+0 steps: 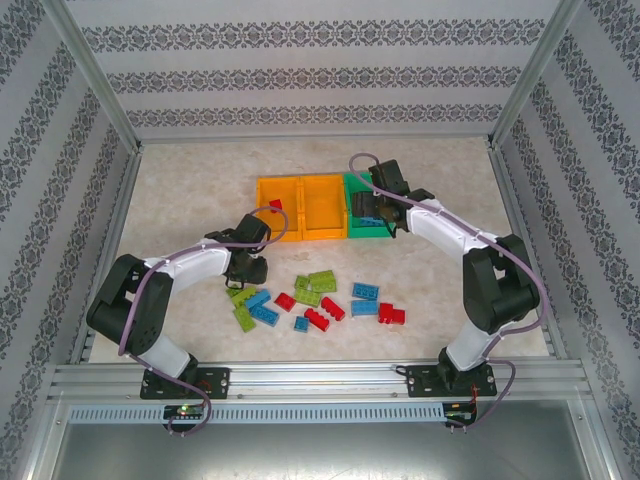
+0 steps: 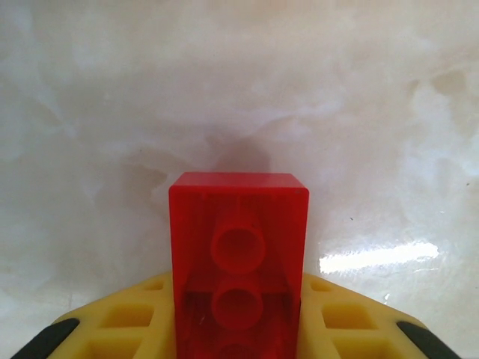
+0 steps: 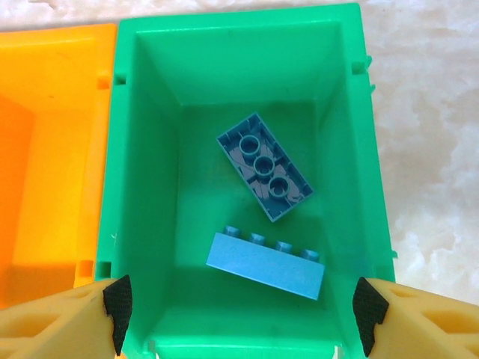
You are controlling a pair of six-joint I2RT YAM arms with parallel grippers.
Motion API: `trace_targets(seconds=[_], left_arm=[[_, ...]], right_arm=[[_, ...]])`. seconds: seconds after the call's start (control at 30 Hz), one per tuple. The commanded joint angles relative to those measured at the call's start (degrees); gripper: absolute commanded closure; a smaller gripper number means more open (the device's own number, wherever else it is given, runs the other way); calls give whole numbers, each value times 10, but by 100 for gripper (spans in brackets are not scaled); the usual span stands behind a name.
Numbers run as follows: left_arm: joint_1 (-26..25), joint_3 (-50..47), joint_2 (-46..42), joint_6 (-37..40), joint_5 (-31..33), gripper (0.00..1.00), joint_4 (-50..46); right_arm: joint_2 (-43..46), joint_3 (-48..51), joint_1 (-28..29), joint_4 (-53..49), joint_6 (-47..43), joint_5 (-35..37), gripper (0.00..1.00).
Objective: Sort the legos into containers by color
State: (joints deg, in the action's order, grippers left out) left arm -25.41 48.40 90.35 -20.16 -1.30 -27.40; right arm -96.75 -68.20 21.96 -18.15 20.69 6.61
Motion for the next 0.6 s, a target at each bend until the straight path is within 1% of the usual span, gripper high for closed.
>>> trace_targets(seconds=[0.0, 0.2, 0.3, 0.4, 0.57], left_arm=[[-3, 21, -8, -10, 7, 76, -3], [-3, 59, -50, -18, 5, 76, -3], [-3, 87, -56, -17, 1, 76, 6], [-3, 126, -37, -12, 2, 76, 4], [-1, 222, 47, -8, 22, 74, -25]], right_arm=[[34, 19, -1, 0, -1, 6, 20], [85, 68, 15, -5, -7, 15, 20], [117, 97, 29, -13, 0, 17, 20], [149, 129, 43, -21, 16, 23, 19], [194, 183, 54, -27, 47, 16, 20]])
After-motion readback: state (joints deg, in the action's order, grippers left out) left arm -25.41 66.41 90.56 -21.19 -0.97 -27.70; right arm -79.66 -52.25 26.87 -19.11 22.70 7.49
